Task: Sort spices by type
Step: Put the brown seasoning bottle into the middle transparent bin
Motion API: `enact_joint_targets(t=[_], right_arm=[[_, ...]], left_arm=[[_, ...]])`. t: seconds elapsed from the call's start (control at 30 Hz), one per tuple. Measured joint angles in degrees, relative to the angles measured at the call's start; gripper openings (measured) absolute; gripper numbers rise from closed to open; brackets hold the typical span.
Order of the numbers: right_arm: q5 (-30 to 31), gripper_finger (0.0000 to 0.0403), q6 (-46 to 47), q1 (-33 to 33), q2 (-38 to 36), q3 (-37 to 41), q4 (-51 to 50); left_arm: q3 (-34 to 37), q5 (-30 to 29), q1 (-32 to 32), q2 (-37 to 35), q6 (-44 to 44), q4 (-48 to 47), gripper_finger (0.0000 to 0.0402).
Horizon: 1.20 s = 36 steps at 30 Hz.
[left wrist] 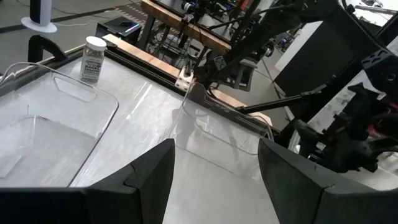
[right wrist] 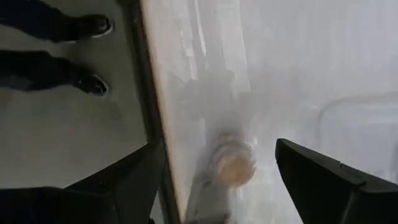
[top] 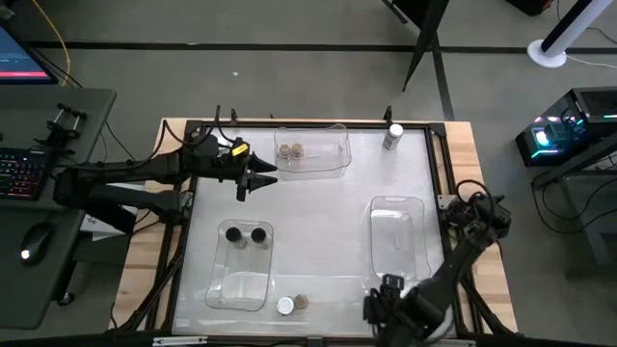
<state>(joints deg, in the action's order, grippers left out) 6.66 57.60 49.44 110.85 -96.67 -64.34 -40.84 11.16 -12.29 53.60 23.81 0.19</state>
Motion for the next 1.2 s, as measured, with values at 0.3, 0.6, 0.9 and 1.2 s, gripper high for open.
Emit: enact_joint_targets(t=[0.3,0.6,0.9,1.2], right_arm=[[0.36,0.0305,0.93,2.75,0.0,5.49,0.33],[0.08,0.0305,0.9,2.67,0.0,10.38,8.53],[-1.96,0.0305,-1.43,2.66,2.77,10.61,11.47],[-3.16,0.0305,-1.11,2.67,4.61,10.59,11.64]], left_arm=[[0.0,0.0,0.01,0.0,0.0,-0.38,0.0218],[0.0,0.0,0.02,0.0,0.0,-0.38,0.0218],[0.0,0.02,0.02,0.0,0.0,-0.38,0.0218],[0.0,0.02,0.02,0.0,0.0,-0.36,0.0218]])
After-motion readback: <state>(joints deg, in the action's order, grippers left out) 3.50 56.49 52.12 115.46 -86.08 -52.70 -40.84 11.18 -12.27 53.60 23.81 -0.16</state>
